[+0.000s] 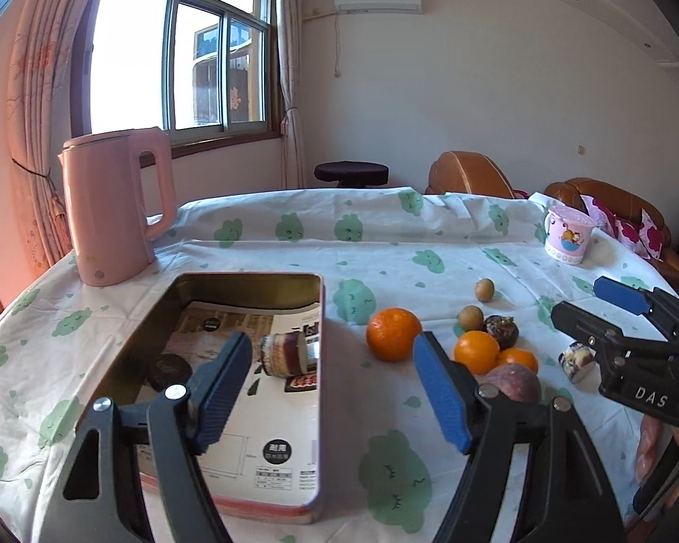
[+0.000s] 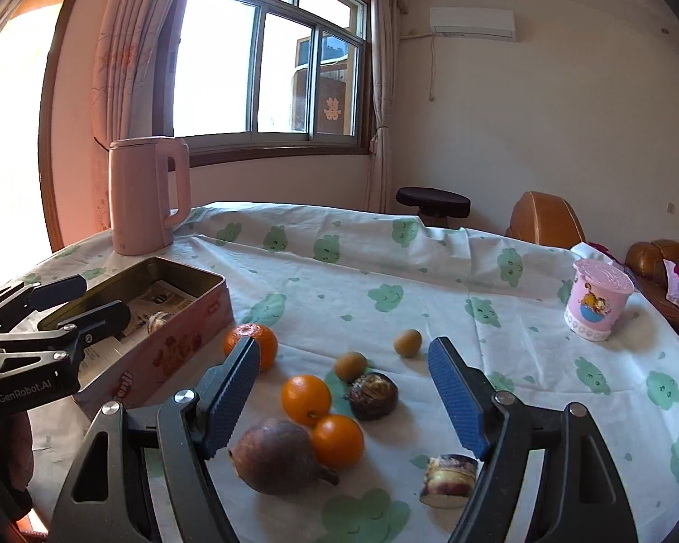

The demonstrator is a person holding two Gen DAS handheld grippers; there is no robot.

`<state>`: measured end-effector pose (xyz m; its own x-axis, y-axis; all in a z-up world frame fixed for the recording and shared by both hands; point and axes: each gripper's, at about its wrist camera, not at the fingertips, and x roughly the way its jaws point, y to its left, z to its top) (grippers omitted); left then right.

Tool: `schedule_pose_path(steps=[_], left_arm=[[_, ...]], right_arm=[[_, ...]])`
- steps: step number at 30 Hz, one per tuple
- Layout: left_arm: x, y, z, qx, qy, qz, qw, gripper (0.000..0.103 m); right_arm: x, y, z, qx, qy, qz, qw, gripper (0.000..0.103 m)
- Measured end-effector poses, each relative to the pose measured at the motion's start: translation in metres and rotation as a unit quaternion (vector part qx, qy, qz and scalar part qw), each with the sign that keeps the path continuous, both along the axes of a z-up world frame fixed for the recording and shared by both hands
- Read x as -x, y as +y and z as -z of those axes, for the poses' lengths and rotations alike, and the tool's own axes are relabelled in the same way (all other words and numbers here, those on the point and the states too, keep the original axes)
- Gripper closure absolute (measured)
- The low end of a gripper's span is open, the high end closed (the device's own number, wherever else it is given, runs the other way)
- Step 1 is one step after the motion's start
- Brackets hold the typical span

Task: Organize fruits
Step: 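Grasp the large purple passion fruit with the left tool while the right tool grasps another striped can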

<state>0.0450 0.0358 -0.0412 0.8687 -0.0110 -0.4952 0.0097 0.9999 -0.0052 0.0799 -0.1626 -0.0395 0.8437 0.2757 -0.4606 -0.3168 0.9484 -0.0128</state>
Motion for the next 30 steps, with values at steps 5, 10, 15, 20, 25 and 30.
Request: schedule_pose_path(steps=[5,10,15,20,25,30], left_arm=[[-0.006,-0.036,0.007,0.001,0.025,0.041,0.9988,0.027],[-0.016,-0.063,0.014,-0.002,0.045,0.067,0.9967,0.027],[-0.027,-0.083,0.022,-0.008,0.074,0.095,0.9927,0.027],[-0.032,-0.096,0.03,-0.017,0.103,0.12,0.9873,0.028],[-0.037,-0.098,0.037,-0.011,0.131,0.131,0.9827,0.036],[-0.041,-0.102,0.043,0.0,0.149,0.147,0.9779,0.046]], right_arm=[[-0.003,-0.037,0.007,-0.02,0.029,0.035,0.999,0.025],[-0.003,-0.052,0.015,-0.009,0.045,0.047,0.998,0.025],[-0.011,-0.052,0.026,0.007,0.076,0.047,0.996,0.028],[-0.019,-0.053,0.037,0.005,0.113,0.035,0.993,0.048],[-0.024,-0.05,0.044,0.01,0.138,0.026,0.99,0.056],[-0.032,-0.047,0.051,0.012,0.168,0.012,0.986,0.064]])
